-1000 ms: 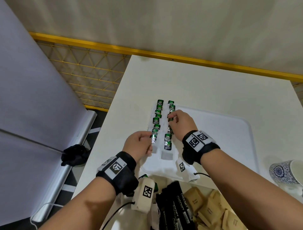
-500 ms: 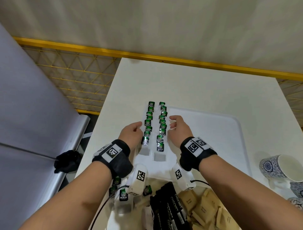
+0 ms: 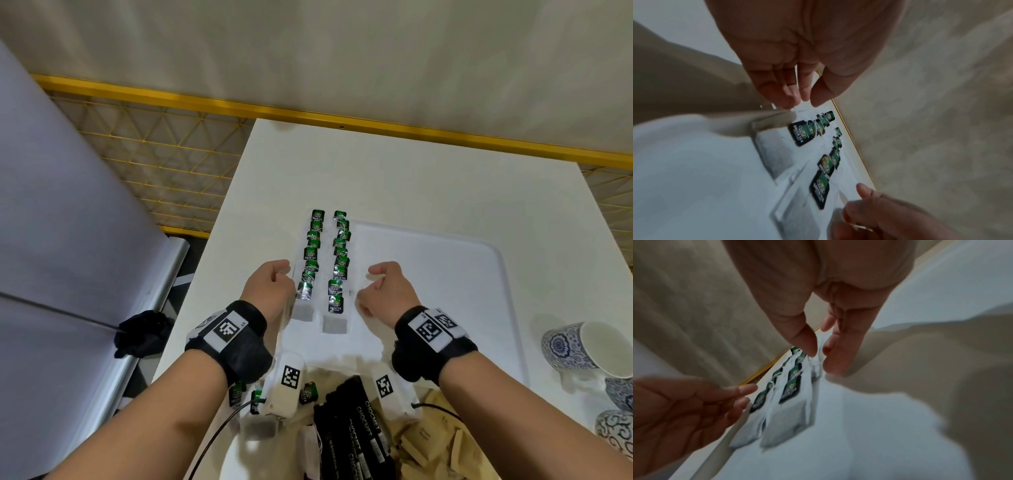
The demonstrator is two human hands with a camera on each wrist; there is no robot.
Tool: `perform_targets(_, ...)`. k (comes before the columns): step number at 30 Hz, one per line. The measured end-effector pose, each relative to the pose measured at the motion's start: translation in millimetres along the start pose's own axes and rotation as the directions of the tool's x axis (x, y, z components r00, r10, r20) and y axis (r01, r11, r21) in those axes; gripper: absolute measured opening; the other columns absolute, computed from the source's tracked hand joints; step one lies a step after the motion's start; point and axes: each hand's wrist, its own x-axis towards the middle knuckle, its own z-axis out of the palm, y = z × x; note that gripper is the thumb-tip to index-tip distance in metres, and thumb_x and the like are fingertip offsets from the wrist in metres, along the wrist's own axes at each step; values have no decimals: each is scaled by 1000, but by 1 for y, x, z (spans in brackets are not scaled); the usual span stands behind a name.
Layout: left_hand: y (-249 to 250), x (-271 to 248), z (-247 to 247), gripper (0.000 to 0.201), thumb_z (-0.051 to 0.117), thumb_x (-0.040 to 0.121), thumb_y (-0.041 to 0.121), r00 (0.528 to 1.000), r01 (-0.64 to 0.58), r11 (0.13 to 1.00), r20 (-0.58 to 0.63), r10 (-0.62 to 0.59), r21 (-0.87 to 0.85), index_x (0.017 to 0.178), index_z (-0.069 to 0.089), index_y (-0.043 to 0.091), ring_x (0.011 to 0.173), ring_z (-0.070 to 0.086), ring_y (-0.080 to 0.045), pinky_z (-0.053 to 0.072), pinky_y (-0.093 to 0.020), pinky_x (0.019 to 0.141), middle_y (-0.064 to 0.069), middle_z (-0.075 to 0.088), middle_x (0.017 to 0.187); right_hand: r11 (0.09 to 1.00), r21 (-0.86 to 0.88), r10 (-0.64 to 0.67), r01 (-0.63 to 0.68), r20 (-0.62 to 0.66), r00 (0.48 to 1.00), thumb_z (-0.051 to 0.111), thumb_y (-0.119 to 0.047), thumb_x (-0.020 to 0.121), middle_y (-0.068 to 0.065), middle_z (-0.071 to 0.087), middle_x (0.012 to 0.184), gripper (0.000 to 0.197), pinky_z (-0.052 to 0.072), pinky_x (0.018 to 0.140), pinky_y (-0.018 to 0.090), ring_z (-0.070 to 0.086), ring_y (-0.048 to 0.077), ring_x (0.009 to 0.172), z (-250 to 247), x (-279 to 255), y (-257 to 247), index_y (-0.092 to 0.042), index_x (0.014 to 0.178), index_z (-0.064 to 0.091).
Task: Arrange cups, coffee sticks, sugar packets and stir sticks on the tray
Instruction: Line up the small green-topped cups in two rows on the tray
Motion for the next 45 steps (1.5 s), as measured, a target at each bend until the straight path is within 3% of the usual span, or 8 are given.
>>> perform_targets(8,-6,-18,-4,35,45,93,4,1000,23,997,3,-23,-80,124,56,15,117,53,-25,42,-34,105,-8,57,128,998,56,28,-33,74,997,60,-1,77,15,66,99,38,46,59,23,60,22,71,17,-16,7,-17,106,43)
perform_targets(14,-22,-50,-27,22,51,93,6,999,25,988,49,-18,-151,111,59,16,97,60,-25,51,-33,92,-7,66,110,985,-110,-125,133,76,989,52,-15,90,-5,56,84,17,41,64,21,55,14,76,11,-44,12,-23,104,52)
perform_targets(16,-31,-70,-36,22,51,93,3,998,45,976,62,-32,-215,112,59,12,84,58,-21,50,-26,77,-5,67,102,957,-182,-196,226,168,966,46,-17,93,-14,56,83,17,39,60,15,54,4,73,15,-63,12,-26,100,59)
perform_targets(20,-60,-111,-50,22,53,92,3,998,14,986,59,-4,-167,109,61,14,95,64,-14,50,-20,80,-4,69,106,899,-257,-267,355,322,908,52,-26,91,-15,64,80,14,48,69,18,57,1,72,27,-102,18,-30,91,66)
perform_targets(24,-83,-148,-50,28,55,87,-5,995,-53,998,87,55,-17,108,63,12,74,58,-11,47,-9,68,-4,61,93,829,-300,-347,471,384,856,48,-24,94,-16,61,84,23,46,70,16,54,-1,71,32,-135,30,-39,104,63)
perform_targets(30,-110,-161,-43,46,68,80,15,990,-132,947,-17,143,294,123,53,22,88,49,-10,43,-22,89,4,43,103,626,-400,-431,670,538,724,51,-16,89,-20,35,107,47,35,70,5,42,-1,89,38,-159,42,-42,128,50)
perform_targets(38,-109,-141,-28,57,72,76,34,996,-51,901,-42,77,432,127,49,20,110,48,-18,41,-28,101,-1,39,115,713,-320,-450,624,475,757,64,-35,86,-16,59,101,7,45,90,24,53,0,98,52,-165,41,-33,91,68)
perform_targets(45,-110,-131,-23,22,72,77,32,992,-111,847,-1,130,520,92,61,20,106,45,-19,42,-28,95,-1,42,108,866,-200,-368,459,366,855,60,-31,90,-12,49,62,8,42,65,19,47,0,61,59,-161,41,-37,91,66)
